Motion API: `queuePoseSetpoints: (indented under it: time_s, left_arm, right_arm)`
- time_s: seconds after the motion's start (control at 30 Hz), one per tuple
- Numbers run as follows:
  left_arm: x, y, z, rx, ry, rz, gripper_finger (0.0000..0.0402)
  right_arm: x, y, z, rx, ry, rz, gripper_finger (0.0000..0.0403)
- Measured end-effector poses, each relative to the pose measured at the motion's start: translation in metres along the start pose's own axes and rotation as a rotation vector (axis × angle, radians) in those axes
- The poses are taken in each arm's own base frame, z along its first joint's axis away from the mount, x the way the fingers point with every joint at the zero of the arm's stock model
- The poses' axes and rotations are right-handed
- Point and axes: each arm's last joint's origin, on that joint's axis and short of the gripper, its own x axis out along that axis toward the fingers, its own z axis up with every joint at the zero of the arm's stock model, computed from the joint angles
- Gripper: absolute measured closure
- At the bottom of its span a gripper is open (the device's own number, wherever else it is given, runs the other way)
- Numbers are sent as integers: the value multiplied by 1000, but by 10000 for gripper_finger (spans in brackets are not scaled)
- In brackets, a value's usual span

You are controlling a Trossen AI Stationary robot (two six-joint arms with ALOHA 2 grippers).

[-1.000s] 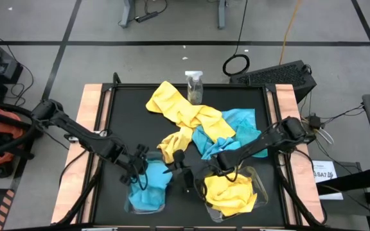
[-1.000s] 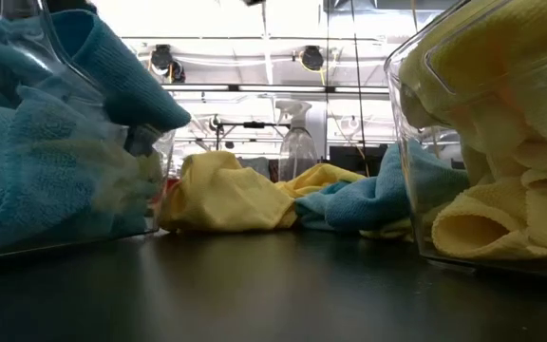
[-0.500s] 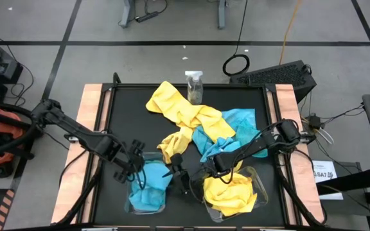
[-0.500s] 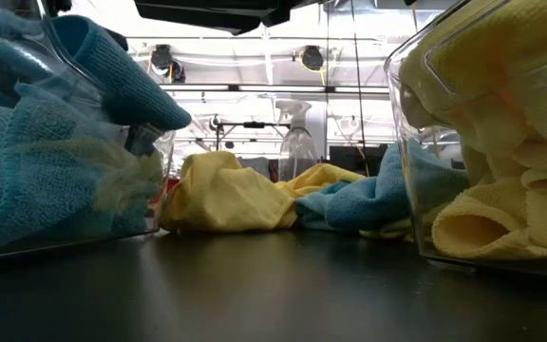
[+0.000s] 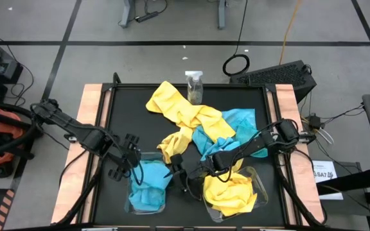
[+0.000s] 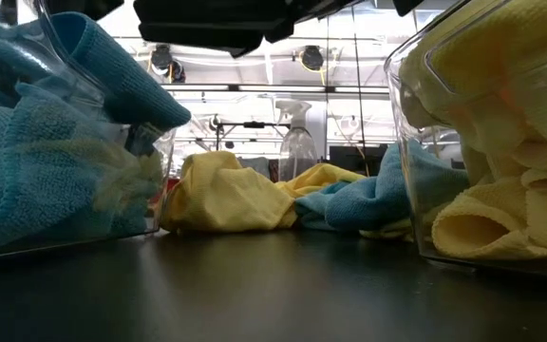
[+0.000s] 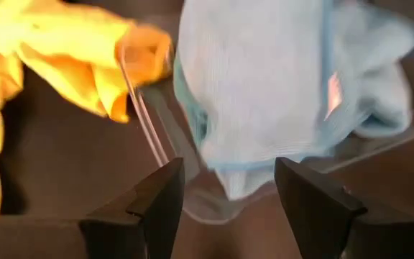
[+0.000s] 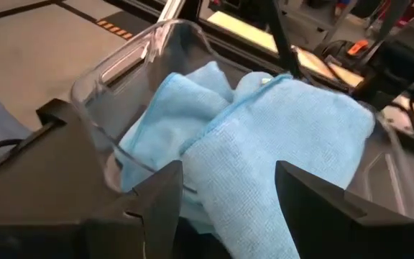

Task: Sort microfiber towel by color & place in baskets
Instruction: Put the blue microfiber towel into the left transparent bin

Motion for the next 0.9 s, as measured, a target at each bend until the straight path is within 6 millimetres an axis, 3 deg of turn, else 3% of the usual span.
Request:
queuePoseSetpoints:
  time_s: [0.33, 0.5, 0.67, 0.9]
  left_arm:
    - [-8, -2, 30, -15, -305, -30, 178]
    - [35, -9, 33, 16, -279, -62, 178]
    - [87, -16, 26, 9, -172, -151, 178]
    - [115, -18, 24, -3, -151, -158, 178]
  right_arm:
    - [0, 1, -2, 3, 25, 8, 188]
    - [-4, 4, -6, 3, 102, 27, 188]
    - [-22, 13, 7, -37, 161, -64, 188]
    - [-65, 18, 30, -94, 241, -165, 188]
